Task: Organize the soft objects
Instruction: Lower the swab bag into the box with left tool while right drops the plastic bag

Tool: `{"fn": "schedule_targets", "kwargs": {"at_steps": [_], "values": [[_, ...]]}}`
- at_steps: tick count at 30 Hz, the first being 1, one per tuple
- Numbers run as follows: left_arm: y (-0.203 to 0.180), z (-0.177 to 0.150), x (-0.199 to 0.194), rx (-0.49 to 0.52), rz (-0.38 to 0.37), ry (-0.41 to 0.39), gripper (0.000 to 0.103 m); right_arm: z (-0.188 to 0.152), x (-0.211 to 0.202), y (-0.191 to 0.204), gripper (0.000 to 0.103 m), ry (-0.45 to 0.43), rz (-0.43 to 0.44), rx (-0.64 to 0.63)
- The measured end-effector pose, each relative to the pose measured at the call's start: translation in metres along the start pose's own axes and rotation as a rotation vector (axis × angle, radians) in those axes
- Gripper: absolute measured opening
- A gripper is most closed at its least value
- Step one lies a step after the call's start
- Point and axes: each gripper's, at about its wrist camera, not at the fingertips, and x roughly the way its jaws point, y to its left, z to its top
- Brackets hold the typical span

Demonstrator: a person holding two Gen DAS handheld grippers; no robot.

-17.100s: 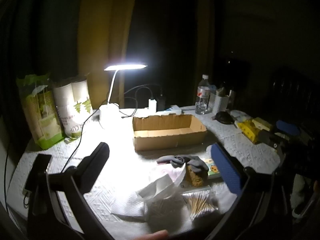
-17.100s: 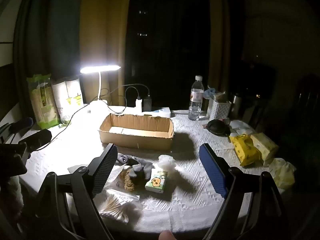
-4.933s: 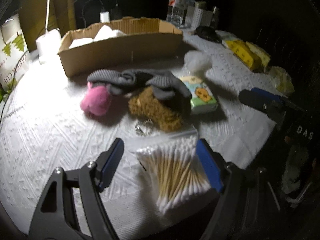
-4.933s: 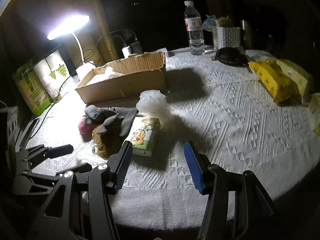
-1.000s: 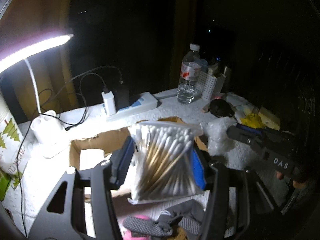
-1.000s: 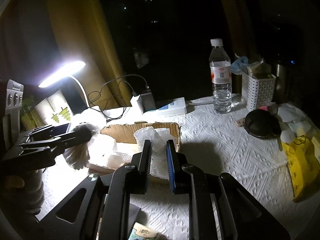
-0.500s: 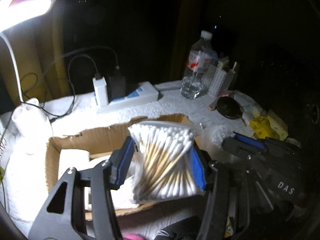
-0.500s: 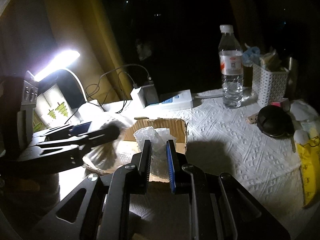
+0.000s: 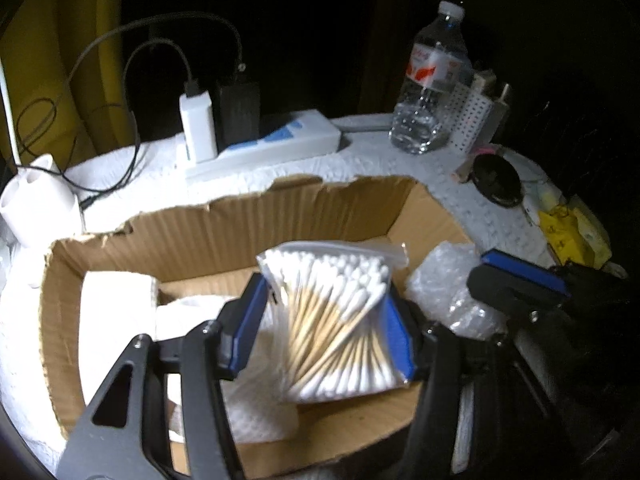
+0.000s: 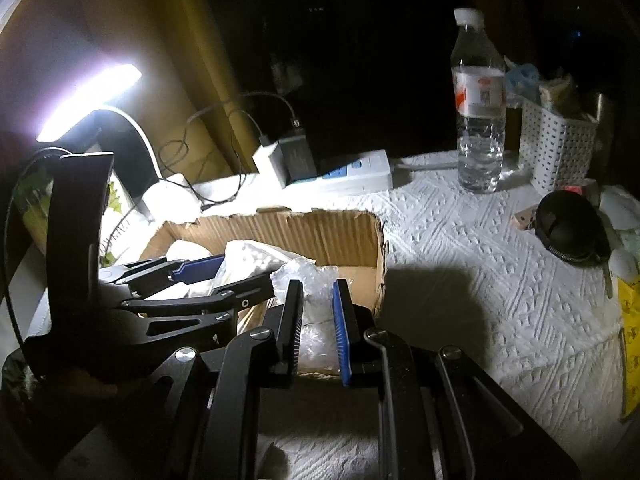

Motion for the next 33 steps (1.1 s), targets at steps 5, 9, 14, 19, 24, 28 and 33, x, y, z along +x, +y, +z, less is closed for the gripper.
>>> {"fn": "schedule_targets", "kwargs": {"at_steps": [5,9,14,19,24,28,33], "values": [[0.003,0.000,0.006,-0.020,0.008,0.018,0.068,-0.002,0.012,-0.004,0.016,0.033,-0.020,0.021],[0.002,0.001,0.003,-0.018,0.002,0.015,0.071,-0.001,0.012,-0.005,0.020,0.034,-0.026,0.030],[-0.002,0.003,-0.005,0.001,0.011,0.002,0.077,0.000,0.008,-0.005,0.031,0.027,-0.027,0.043],[-0.002,0.004,-0.018,0.005,0.022,-0.021,0.087,0.000,-0.001,0.000,0.038,0.010,-0.035,0.037],[-0.003,0.004,-0.034,0.005,0.023,-0.049,0.089,-0.002,-0.012,0.000,0.039,-0.004,-0.045,0.036],[-0.003,0.001,-0.050,0.003,0.021,-0.079,0.089,-0.005,-0.022,0.002,0.039,-0.014,-0.053,0.034],[-0.005,-0.004,-0.067,0.001,0.014,-0.102,0.089,-0.010,-0.034,0.007,0.040,-0.026,-0.063,0.027]]}}
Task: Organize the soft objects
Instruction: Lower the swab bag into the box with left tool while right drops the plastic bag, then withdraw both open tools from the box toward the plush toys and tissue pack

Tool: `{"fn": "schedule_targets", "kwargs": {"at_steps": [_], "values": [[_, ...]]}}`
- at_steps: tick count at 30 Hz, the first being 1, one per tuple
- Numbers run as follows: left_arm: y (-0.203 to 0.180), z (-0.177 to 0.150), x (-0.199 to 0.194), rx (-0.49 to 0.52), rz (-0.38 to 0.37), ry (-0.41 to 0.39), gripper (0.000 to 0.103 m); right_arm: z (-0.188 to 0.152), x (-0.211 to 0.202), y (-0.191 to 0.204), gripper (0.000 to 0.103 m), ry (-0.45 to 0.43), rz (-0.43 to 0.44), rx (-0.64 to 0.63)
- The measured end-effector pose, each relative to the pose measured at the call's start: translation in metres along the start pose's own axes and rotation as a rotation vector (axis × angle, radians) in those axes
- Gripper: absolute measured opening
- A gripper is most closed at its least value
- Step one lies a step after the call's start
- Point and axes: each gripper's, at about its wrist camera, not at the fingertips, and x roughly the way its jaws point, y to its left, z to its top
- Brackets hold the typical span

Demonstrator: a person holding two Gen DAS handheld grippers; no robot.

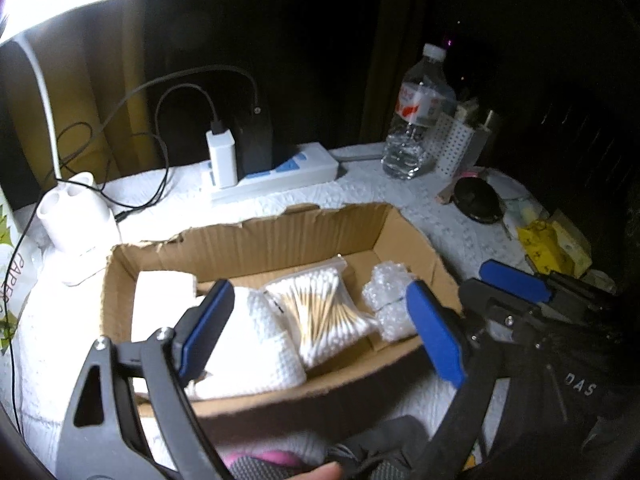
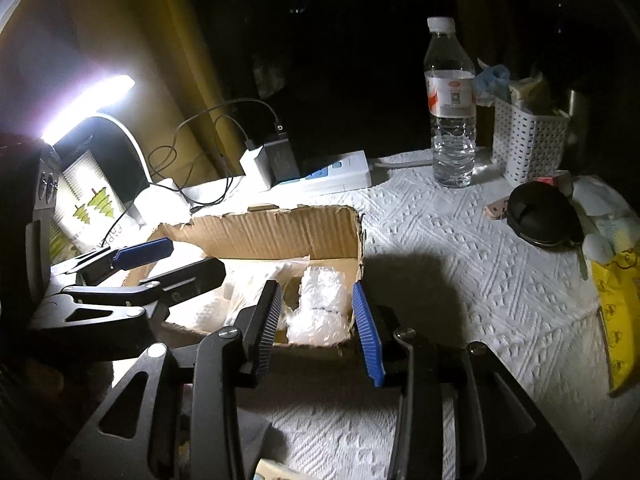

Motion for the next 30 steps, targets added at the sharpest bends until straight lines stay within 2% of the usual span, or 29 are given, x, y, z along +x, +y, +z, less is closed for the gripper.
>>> {"fn": "schedule_targets", "kwargs": {"at_steps": [5,15,30], "values": [[0.000,-0.007,-0.018,0.004,-0.003,-0.019,0.089,-0.006,-0.015,0.005,0.047,-0.012,-0.009,-0.004],[-0.005,-0.026,-0.054,0.015,-0.009,-0.049,0.089,-0.023,-0.043,0.018,0.048,-0.029,-0.028,-0.018],[-0.010,-0.063,-0.086,0.019,-0.021,-0.058,0.089,-0.057,-0.072,0.035,0.048,-0.030,-0.048,-0.034]]}}
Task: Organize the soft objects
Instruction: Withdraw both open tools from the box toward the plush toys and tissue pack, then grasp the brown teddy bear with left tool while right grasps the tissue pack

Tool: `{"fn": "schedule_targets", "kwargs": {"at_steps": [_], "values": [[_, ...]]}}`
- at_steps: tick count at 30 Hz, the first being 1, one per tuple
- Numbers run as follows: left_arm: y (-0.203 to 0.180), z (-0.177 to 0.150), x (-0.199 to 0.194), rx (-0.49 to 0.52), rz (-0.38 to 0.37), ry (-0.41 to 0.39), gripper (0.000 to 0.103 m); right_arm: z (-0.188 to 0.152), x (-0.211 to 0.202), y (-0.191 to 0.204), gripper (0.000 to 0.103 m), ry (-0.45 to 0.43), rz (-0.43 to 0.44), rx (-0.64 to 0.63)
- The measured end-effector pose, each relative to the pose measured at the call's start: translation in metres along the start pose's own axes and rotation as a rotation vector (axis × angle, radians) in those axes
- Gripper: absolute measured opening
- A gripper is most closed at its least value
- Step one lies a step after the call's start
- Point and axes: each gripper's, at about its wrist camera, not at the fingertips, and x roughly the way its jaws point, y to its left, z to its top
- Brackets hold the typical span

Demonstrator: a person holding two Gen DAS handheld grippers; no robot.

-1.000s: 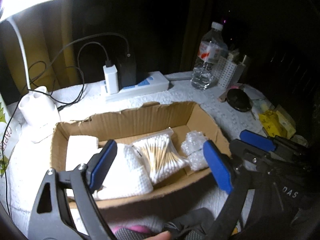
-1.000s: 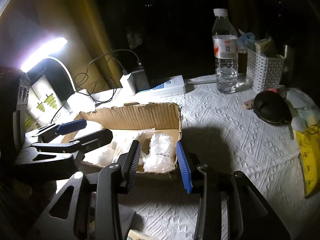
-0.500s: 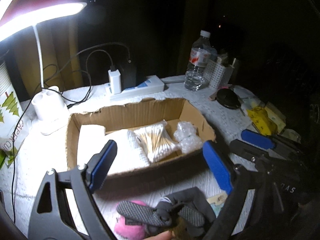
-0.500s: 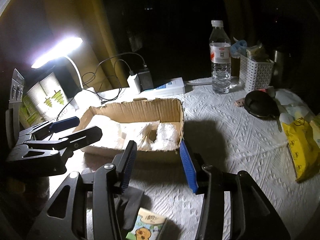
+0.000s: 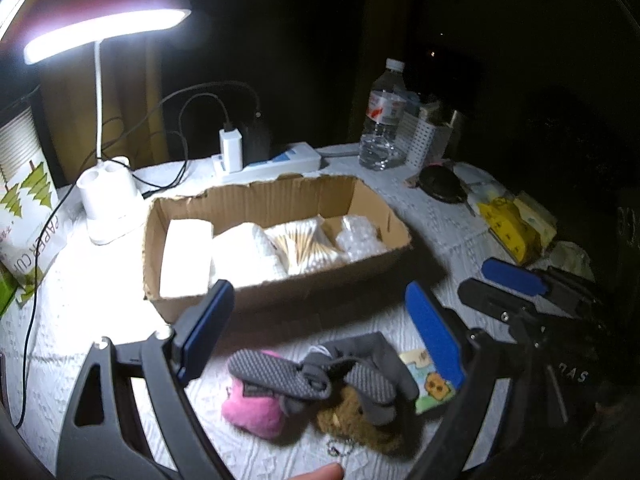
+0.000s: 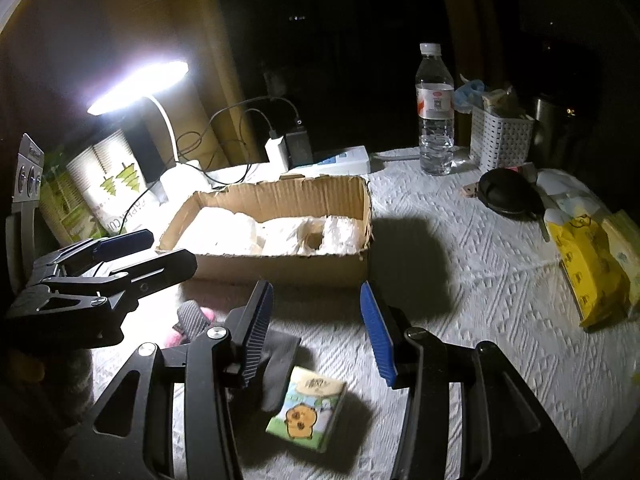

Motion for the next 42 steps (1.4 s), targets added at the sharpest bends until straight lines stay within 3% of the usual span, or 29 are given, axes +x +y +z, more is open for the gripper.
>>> {"fn": "schedule_targets", "kwargs": {"at_steps": [20,33,42], "values": [[-0.003,-0.051,-0.012,-0.006,-0.010,0.046,0.089,-0.047,-0.005,0.013,0.049,0.045,-0.009,0.006],[-0.001,-0.083,0.002,-0.011,-0.007,0.113,0.089,-0.079,0.017,0.013,0.050,0.132,-0.011,0.036],[-0.002,-0.093,0.012,-0.005,0.003,0.151,0.089,-0.092,0.036,0.013,0.056,0.187,0.004,0.032]]}}
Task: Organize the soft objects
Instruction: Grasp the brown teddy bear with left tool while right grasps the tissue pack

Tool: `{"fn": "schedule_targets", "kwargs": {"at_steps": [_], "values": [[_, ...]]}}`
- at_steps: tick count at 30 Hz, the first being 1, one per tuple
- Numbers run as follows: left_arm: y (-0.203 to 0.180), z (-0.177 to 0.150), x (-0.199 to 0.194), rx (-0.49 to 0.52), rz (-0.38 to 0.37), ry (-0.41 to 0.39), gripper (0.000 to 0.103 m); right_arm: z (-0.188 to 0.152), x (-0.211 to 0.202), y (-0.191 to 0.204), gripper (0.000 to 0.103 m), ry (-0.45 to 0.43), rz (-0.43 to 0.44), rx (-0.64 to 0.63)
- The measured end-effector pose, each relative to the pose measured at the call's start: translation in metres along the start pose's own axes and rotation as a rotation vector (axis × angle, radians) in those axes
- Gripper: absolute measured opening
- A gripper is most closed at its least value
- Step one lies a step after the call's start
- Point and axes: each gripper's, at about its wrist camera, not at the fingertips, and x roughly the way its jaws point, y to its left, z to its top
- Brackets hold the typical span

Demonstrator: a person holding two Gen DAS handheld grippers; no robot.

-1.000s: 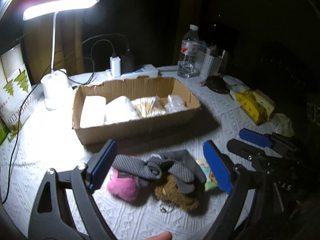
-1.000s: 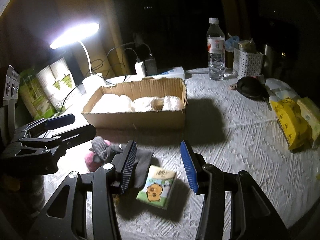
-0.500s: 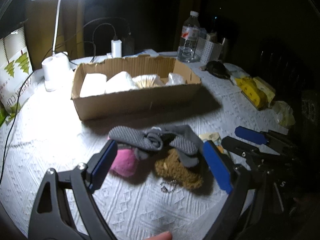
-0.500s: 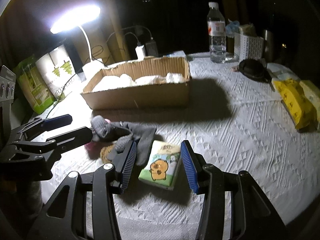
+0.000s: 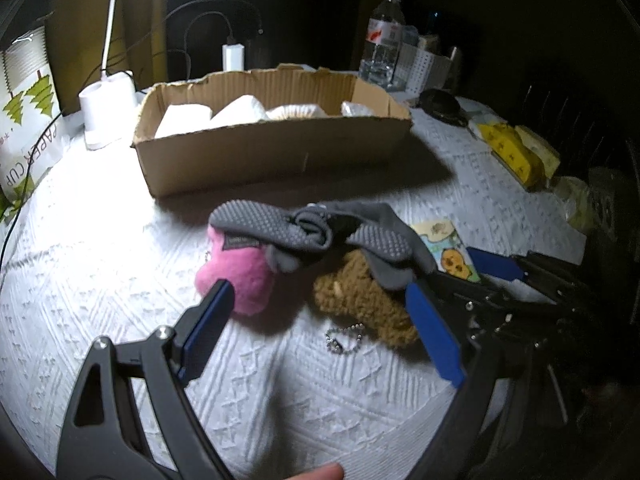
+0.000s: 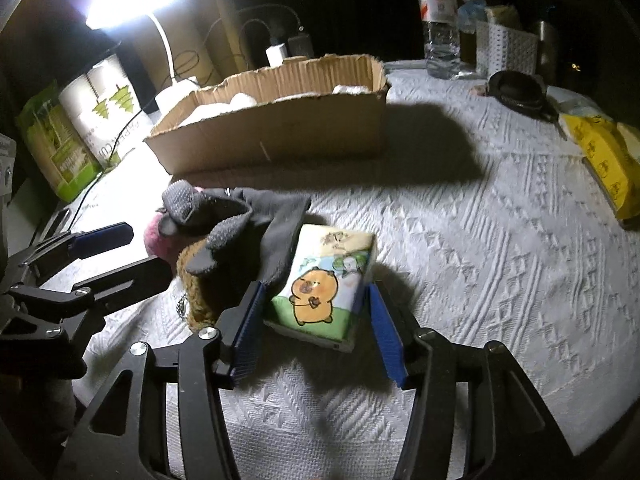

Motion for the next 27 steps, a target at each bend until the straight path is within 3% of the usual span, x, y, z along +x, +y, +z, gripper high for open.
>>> {"fn": "schedule_targets", "kwargs": {"at_steps": [14,21,27], "values": [[-0.032,-0.001,0.033,0.096,0.013,0.069,0.090,-0.011,-0.004,-0.026,0.056,0.001,-0.006,0.005],[-0.034,0.000,0.053,0.126,0.044,0.127,0.090,-0.008,-0.006,-0.038,0.056,-0.014,-0.021,0.029],[-0.033,0.000,0.053,0.140,0.033,0.125,0.089,-0.002,0.001,-0.031,0.057,-0.019,-0.011,-0.006]]}}
